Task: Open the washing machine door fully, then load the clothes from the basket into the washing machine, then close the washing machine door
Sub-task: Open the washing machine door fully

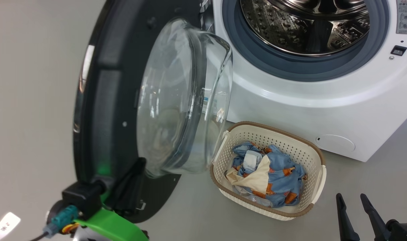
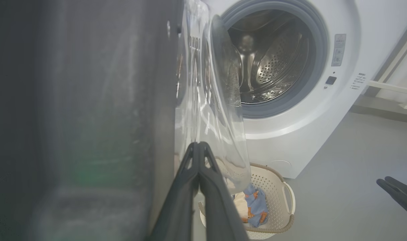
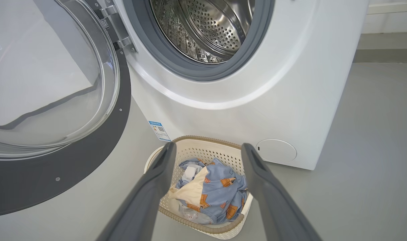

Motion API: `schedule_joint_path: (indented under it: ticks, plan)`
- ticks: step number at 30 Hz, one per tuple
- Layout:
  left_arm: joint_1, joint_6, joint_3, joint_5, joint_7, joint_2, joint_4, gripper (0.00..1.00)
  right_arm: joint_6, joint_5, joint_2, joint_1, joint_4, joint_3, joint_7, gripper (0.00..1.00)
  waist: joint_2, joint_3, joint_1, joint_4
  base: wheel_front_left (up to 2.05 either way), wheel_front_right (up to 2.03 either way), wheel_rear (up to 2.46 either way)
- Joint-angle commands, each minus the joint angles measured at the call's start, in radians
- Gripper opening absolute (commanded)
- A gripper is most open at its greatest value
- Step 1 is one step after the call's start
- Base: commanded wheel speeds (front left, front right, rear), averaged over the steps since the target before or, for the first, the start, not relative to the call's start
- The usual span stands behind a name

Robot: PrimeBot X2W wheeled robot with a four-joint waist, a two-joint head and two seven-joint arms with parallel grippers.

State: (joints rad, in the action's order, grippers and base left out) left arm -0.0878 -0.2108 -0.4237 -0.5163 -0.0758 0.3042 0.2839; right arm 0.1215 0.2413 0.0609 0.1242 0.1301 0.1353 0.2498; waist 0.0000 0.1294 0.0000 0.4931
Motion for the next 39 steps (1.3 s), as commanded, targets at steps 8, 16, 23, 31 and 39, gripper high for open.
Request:
schedule_joint_path:
  ticks: [8, 16, 23, 31, 39]
  plan:
    - [-0.094, -0.02, 0.117, -0.011, 0.068, 0.035, -0.116, 0.0, 0.009, -0.002, 0.027, -0.005, -0.021, -0.036, 0.012, 1.0, 0.0, -0.002, 0.0, -0.004, 0.0, 0.0, 0.0]
    - [-0.154, -0.026, 0.179, -0.02, 0.135, 0.04, -0.273, 0.0, 0.009, -0.004, 0.037, 0.008, -0.022, -0.037, 0.012, 1.0, 0.0, -0.008, 0.0, -0.023, 0.0, 0.0, 0.0]
    - [-0.208, -0.029, 0.224, -0.03, 0.194, 0.042, -0.391, 0.0, 0.009, -0.005, 0.042, 0.014, -0.024, -0.041, 0.012, 1.0, 0.0, -0.004, 0.0, -0.034, 0.0, 0.0, 0.0]
    - [-0.278, -0.036, 0.268, -0.036, 0.264, 0.045, -0.522, 0.0, 0.009, -0.006, 0.056, 0.01, -0.023, -0.05, 0.012, 1.0, 0.0, 0.005, 0.0, -0.055, 0.0, 0.0, 0.0]
    - [-0.33, -0.033, 0.306, -0.041, 0.315, 0.036, -0.64, 0.0, 0.009, -0.003, 0.069, 0.003, -0.02, -0.05, 0.012, 1.0, 0.0, 0.024, 0.0, -0.077, 0.0, 0.0, 0.0]
